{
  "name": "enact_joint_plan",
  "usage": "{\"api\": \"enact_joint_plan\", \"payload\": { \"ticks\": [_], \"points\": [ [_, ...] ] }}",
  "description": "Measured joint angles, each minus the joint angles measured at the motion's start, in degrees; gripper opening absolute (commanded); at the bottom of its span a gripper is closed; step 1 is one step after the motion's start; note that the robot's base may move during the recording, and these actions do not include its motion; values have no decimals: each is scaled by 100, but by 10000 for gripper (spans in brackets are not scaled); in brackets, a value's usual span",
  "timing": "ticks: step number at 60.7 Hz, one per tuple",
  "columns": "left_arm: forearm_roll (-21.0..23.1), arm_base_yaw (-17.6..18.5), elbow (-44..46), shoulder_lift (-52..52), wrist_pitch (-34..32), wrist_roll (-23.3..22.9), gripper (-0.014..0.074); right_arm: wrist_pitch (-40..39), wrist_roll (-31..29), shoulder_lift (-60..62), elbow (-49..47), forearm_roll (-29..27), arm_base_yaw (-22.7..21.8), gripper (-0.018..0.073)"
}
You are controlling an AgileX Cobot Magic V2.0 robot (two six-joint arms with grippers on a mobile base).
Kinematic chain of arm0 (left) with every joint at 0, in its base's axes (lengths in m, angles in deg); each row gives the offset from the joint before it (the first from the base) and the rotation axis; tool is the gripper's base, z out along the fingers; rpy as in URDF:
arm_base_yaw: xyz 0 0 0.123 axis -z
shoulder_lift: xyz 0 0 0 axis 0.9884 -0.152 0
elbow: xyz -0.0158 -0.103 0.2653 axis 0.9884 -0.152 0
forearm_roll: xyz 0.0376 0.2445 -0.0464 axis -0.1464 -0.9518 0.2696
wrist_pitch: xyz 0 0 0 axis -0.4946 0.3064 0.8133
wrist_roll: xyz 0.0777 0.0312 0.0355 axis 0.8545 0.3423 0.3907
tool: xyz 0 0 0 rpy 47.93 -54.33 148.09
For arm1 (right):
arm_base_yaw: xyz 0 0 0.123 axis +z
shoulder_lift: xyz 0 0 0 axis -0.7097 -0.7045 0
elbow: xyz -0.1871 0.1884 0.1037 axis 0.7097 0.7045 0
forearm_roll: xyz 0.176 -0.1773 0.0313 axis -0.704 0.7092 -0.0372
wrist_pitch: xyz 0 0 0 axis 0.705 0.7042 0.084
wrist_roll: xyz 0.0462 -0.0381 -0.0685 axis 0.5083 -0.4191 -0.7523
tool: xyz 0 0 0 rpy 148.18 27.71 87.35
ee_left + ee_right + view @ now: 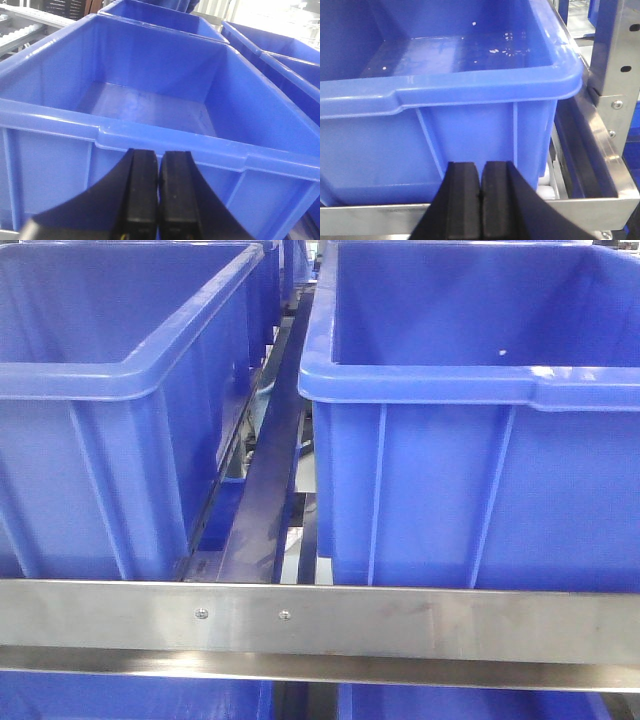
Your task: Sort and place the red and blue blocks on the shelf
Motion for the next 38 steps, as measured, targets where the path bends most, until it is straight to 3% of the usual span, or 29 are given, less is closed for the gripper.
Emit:
{"api": "enact_joint_plan", "payload": {
  "ticks": [38],
  "points": [
    [0, 0, 0, 0, 0, 1, 125, 0, 0, 0, 0, 0, 0, 55]
  ]
}}
